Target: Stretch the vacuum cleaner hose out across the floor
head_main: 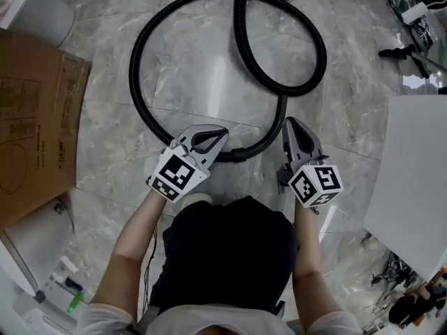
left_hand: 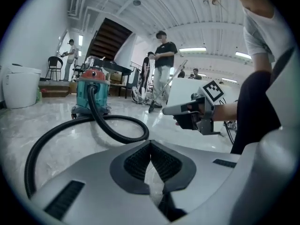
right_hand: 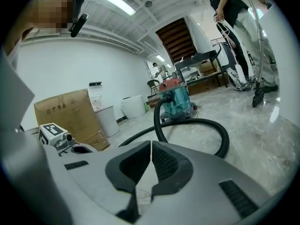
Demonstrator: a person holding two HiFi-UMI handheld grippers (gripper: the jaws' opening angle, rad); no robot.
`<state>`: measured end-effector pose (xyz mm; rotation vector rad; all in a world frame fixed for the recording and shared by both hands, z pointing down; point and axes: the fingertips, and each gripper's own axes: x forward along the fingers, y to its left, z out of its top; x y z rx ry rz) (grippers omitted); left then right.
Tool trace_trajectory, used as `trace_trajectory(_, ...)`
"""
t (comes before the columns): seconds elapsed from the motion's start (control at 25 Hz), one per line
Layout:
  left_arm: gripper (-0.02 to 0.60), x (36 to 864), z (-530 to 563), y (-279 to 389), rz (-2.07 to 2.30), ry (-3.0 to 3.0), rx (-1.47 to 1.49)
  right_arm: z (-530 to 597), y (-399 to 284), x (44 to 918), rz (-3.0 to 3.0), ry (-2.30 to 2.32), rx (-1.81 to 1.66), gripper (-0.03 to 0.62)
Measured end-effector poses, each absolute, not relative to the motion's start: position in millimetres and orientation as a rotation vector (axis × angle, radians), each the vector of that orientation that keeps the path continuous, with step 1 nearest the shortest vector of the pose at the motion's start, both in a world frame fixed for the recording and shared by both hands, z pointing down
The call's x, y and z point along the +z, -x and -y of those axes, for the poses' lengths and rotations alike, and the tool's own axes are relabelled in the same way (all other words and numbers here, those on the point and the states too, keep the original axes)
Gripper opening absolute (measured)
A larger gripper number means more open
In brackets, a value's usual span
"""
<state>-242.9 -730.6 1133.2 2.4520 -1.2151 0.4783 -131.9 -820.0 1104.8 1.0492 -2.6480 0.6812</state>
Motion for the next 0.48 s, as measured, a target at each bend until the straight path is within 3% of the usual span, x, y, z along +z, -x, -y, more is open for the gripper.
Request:
trace_trajectory(0.4,0.011,1237,698,202,0.774,-2.548,0.779,809,138,1169,2.663,-0.982,0.688,0.015)
trace_trajectory(0.48,0.051,1254,691,198,0.694,-2.535,0.877,804,137,1178,2.649,-0.984,0.709,0.015)
